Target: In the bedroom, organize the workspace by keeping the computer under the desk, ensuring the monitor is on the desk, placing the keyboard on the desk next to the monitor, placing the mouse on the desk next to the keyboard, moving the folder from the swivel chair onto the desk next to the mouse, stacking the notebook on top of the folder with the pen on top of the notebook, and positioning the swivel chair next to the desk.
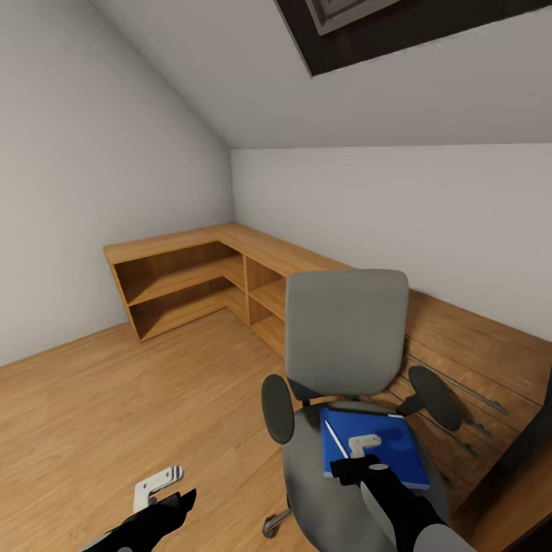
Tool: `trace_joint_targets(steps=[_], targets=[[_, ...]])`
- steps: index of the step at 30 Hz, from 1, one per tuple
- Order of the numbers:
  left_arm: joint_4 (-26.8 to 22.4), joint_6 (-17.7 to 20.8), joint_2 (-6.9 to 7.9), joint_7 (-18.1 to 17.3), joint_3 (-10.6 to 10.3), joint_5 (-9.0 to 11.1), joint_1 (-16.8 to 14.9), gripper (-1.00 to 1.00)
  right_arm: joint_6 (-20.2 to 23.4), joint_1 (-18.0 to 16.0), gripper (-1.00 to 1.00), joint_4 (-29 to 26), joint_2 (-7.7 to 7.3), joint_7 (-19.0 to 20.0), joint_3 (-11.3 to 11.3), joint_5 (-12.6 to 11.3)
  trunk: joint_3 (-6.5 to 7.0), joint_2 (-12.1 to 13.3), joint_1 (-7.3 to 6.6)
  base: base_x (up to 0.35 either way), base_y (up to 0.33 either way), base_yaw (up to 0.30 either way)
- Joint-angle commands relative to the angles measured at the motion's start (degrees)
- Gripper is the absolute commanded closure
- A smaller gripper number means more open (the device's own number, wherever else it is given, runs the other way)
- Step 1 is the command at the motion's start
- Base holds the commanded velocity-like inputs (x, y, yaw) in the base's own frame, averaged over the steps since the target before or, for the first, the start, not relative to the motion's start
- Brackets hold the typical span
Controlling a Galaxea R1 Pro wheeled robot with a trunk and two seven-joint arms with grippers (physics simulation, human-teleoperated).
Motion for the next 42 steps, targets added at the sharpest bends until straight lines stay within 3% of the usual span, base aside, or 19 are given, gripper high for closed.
trace_joint_targets(steps=[1, 7, 30, 31, 42], targets=[[-0.1, 0.18, -0.03, 0.41, 0.07, 0.6, 0.01, -1.0, 0.29, -0.03, -1.0, -0.08, -0.05, -0.3, 0.4, -0.51, -0.04, -0.03, 0.0, 0.0, 0.0, 0.0], [-0.1, 0.18, -0.04, 0.45, 0.07, 0.61, 0.01, -1.0, 0.29, -0.03, -1.0, -0.08, -0.05, -0.3, 0.46, -0.49, -0.58, -1.23, 0.66, 0.0, 0.0, 0.0], [-0.1, 0.26, 0.03, 0.31, 0.07, 0.61, 0.02, -1.0, 0.37, -0.03, -1.0, -0.22, -0.09, -0.3, 0.57, -0.42, -0.58, -1.23, 0.66, 0.0, 0.0, 0.0], [-0.1, 0.26, 0.03, 0.31, 0.07, 0.61, 0.02, -1.0, 0.37, -0.03, 1.0, -0.24, -0.11, -0.3, 0.57, -0.42, -0.58, -1.23, 0.66, 0.0, 0.0, 0.0], [-0.1, 0.27, 0.03, 0.31, 0.12, 0.61, 0.01, -1.0, 0.38, -0.03, 1.0, -0.34, -0.07, -0.3, 0.57, -0.42, -0.58, -1.23, 0.66, 0.0, 0.0, 0.0]])
